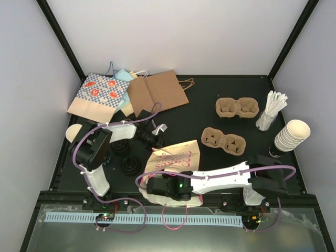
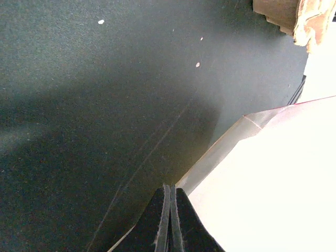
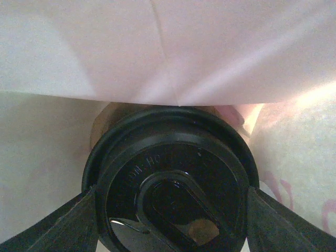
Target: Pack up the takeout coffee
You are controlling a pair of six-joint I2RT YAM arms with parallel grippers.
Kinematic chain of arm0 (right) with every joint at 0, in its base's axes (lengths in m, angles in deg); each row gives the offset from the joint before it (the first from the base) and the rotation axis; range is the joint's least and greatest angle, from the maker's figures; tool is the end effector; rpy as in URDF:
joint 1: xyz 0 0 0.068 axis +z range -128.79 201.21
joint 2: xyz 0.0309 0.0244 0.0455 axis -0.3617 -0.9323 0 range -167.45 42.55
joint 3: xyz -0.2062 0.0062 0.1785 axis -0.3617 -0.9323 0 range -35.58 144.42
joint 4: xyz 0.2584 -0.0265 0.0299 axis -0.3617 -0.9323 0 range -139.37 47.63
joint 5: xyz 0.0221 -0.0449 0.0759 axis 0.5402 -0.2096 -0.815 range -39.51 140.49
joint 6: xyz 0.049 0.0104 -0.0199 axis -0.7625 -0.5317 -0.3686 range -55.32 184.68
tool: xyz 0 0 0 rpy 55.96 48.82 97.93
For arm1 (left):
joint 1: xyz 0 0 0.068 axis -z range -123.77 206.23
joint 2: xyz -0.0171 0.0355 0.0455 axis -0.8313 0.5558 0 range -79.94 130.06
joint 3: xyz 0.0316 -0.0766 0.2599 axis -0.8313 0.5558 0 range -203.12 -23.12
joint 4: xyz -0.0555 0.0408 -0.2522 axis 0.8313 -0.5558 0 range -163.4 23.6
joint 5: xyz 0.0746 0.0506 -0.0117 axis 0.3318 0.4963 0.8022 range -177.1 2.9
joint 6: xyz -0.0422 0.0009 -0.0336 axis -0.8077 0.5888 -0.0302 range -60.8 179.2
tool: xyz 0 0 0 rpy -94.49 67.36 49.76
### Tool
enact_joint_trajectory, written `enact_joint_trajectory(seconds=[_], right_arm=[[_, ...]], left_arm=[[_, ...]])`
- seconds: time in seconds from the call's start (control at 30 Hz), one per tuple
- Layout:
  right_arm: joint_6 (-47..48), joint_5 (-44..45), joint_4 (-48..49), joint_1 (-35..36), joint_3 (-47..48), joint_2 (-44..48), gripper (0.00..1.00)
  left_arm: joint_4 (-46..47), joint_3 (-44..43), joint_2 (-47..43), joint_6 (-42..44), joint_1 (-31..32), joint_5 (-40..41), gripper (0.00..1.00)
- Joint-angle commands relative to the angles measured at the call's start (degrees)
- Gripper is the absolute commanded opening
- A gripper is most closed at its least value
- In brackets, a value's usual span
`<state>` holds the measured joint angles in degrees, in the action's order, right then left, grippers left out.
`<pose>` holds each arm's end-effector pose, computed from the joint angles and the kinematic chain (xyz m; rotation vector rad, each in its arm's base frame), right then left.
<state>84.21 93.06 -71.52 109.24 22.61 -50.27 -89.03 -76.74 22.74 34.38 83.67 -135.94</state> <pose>0.0348 0.3120 0.1975 -1.7503 1.5434 -0.4437 0.2666 -0.1687 0.1328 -0.2628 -2.7329 1.3107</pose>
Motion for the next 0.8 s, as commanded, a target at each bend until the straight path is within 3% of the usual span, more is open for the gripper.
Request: enact_joint_trajectory(seconds=[0.0, 0.57, 0.77], right_arm=[[-0.3, 0.2, -3.9, -1.5, -1.8, -4.5, 0.62], [0.3, 3.1, -1.9, -3.6, -3.2, -4.4, 0.63], [1.0, 8.7, -0.3, -3.6, -3.6, -10.2, 0.63]], left_arm=[[-1.4, 1.5, -2.3, -2.5, 1.4, -4.3, 0.01], [-0.7, 2.8, -2.8, -3.9, 1.8, -4.0, 0.02], [1.5, 3.9, -2.1, -5.5, 2.4, -4.5, 0.02]])
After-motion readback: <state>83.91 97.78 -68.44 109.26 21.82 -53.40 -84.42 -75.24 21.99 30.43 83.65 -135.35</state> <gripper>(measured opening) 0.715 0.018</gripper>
